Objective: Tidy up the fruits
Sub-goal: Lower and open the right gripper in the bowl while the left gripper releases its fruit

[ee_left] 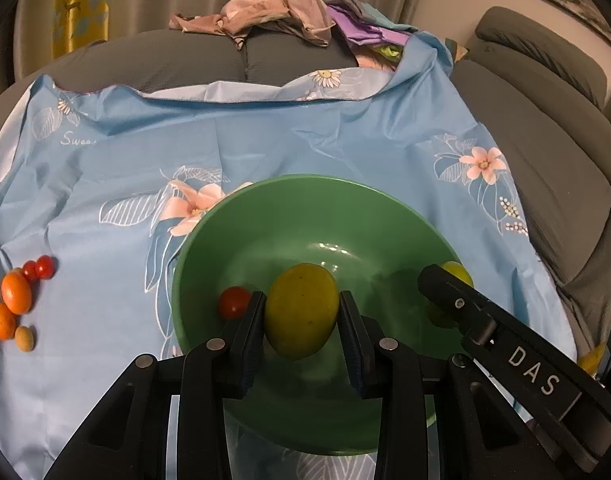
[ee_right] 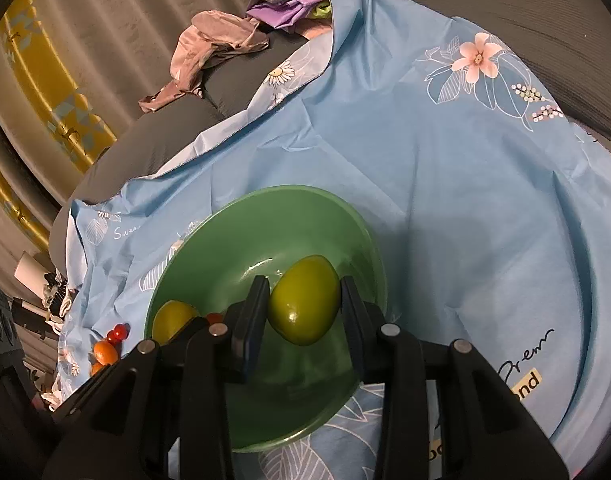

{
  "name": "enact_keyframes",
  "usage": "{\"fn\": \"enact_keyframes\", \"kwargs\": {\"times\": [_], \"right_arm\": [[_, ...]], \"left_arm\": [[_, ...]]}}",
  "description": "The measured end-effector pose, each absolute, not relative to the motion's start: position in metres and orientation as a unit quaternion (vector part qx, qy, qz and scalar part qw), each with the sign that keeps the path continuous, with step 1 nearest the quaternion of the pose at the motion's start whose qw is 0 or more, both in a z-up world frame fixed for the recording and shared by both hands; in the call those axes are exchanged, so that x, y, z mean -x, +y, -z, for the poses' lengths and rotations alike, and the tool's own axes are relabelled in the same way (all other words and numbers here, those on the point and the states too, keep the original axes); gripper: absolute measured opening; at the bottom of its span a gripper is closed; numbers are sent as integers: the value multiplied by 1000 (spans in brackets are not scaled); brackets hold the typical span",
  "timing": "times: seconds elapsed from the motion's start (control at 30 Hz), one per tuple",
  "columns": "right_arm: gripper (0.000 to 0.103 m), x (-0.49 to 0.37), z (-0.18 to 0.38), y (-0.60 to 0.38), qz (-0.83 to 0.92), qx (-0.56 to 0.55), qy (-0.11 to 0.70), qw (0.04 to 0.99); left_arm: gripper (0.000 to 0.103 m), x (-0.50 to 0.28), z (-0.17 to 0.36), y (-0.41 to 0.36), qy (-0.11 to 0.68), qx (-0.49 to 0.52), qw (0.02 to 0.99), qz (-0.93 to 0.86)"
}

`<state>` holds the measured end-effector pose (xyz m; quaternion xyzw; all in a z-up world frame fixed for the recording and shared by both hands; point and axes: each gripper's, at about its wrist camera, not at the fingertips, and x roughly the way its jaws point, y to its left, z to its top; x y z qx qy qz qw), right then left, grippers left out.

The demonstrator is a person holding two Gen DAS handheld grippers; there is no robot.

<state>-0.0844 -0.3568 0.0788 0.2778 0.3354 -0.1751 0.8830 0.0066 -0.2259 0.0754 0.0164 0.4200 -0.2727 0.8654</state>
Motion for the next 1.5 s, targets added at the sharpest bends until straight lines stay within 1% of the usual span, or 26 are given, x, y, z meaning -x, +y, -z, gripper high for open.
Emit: {"fn": "enact_keyframes", "kwargs": {"times": [0.6,1.03,1.17,1.23,1.3,1.33,1.4,1.5], "right_arm": [[37,80,-77,-353,180,-258,346,884],[37,79,-77,-354,181,-258,348,883],[38,81,-79,-355,173,-269,337,886],[42,84,-82,-355,169,-273,325,889],[61,85,-85,-354,169,-274,316,893],[62,85,-86,-353,169,-273,314,894],[61,84,-87,-350,166,-271,313,895],[61,81,-89,-346,163,-264,315,897]], "left_arm": [[36,-6,-71,-229,422,-31,867,262],[36,-7,-69,-226,425,-23,866,261],[36,-1,-78,-224,396,-34,879,263],[36,2,-84,-223,381,-44,887,257],[36,6,-92,-217,365,-49,893,257],[36,6,-95,-214,362,-49,895,257],[46,6,-99,-205,361,-46,896,253],[47,2,-106,-184,362,-31,899,245]]}}
